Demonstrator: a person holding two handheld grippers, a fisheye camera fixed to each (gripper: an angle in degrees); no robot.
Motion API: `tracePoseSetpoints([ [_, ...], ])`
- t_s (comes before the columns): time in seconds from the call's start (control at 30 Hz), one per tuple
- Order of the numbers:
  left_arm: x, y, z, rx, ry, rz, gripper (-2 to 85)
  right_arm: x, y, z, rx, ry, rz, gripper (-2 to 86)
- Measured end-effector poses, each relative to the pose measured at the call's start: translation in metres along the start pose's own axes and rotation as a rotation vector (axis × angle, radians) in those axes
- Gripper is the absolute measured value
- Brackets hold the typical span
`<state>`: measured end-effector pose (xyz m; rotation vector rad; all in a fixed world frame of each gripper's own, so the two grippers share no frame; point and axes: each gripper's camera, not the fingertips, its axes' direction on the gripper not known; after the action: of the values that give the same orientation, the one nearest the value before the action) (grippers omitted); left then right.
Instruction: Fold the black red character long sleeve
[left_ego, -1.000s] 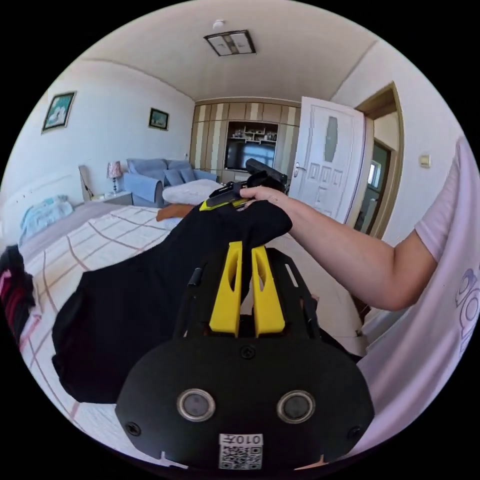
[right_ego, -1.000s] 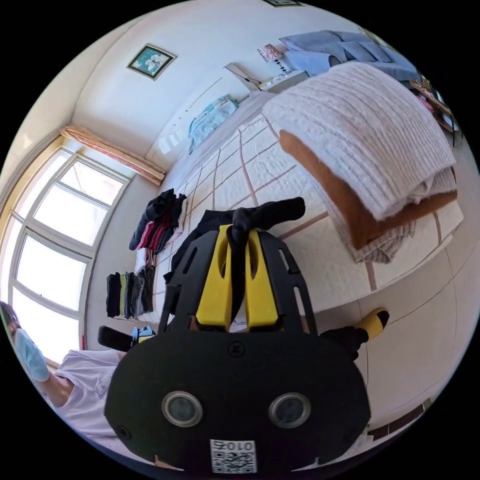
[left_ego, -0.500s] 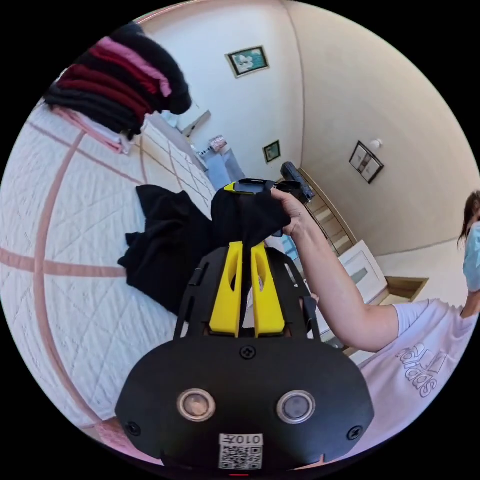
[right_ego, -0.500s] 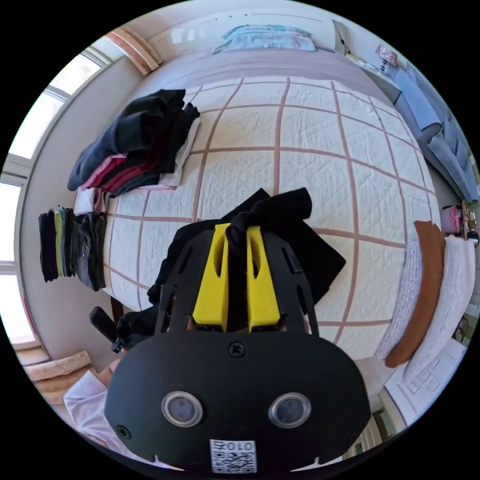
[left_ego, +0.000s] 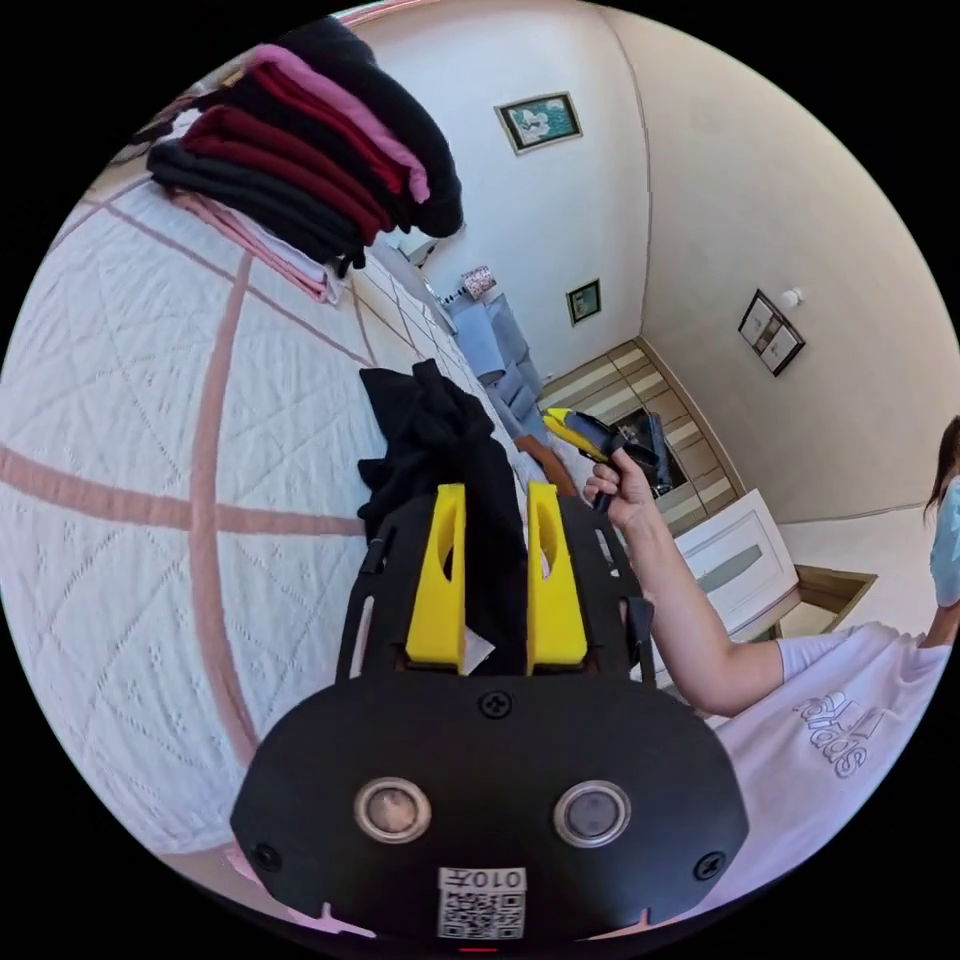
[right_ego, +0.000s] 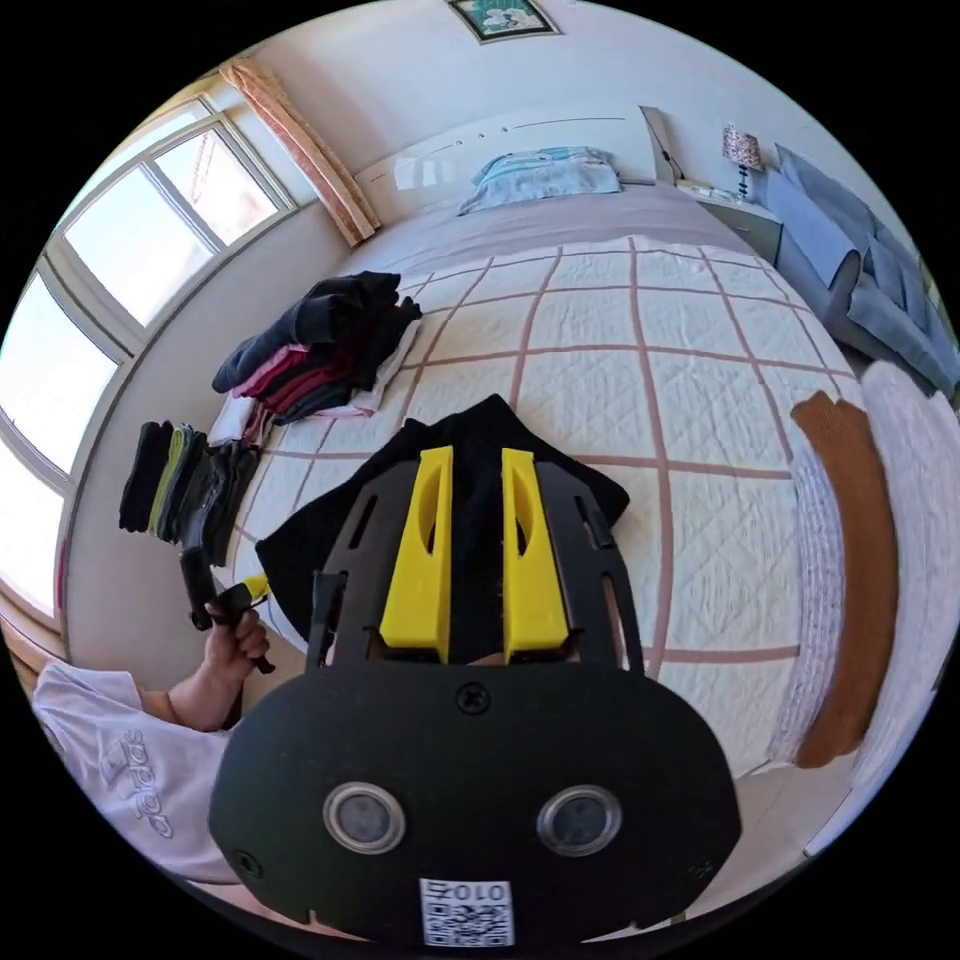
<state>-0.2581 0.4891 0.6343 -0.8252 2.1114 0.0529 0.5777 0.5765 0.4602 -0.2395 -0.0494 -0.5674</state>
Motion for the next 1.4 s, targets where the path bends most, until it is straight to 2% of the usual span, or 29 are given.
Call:
tracePoseSetpoints([
  [0.13,0.024,-0.014,0.003,-0.017,-0.101,0.051,1.9,-0.028,0.084,-0.023,0.133,0.070,-0.084,9.8],
  [0.27,0.014,-0.010,-0.010,-0.054,-0.114,-0.012,1.3,-0.070,0.153,-0.032,0.136,-0.017,-0.205,8.2],
  [0.33,-0.009,-0.003,-0.010,-0.062,-0.086,-0.099,1.4,-0.097,0.187,-0.027,0.092,-0.029,-0.224,8.9],
  [0.4,-0.033,0.002,-0.008,-0.033,0.032,-0.180,2.0,-0.118,0.204,-0.028,0.086,-0.014,-0.232,11.0],
  [0.47,-0.032,-0.001,-0.012,-0.040,0.057,-0.197,2.9,-0.149,0.219,-0.035,0.096,0.005,-0.310,12.8],
  [0.6,0.014,-0.008,-0.043,-0.067,-0.085,-0.044,5.9,-0.231,0.258,-0.032,0.044,0.168,-0.606,15.1],
  [0.73,0.042,0.001,-0.055,-0.157,-0.135,0.008,7.8,-0.282,0.291,-0.012,0.087,0.315,-0.764,15.8],
  [0.87,0.055,0.023,-0.034,-0.259,-0.084,-0.010,9.5,-0.305,0.293,0.017,0.009,0.373,-0.797,16.0],
  [0.93,0.054,0.030,-0.022,-0.291,-0.029,-0.041,10.2,-0.316,0.296,0.032,0.016,0.479,-0.836,14.2],
  [1.03,0.060,0.033,-0.009,-0.327,-0.018,-0.042,11.5,-0.323,0.290,0.032,0.004,0.502,-0.824,10.6],
  [1.23,0.065,0.033,0.006,-0.330,0.067,-0.101,15.1,-0.310,0.261,-0.025,-0.004,0.212,-0.698,4.9],
  [1.4,0.069,0.035,0.022,-0.321,0.152,-0.175,17.4,-0.311,0.256,-0.026,0.006,0.222,-0.682,4.3],
])
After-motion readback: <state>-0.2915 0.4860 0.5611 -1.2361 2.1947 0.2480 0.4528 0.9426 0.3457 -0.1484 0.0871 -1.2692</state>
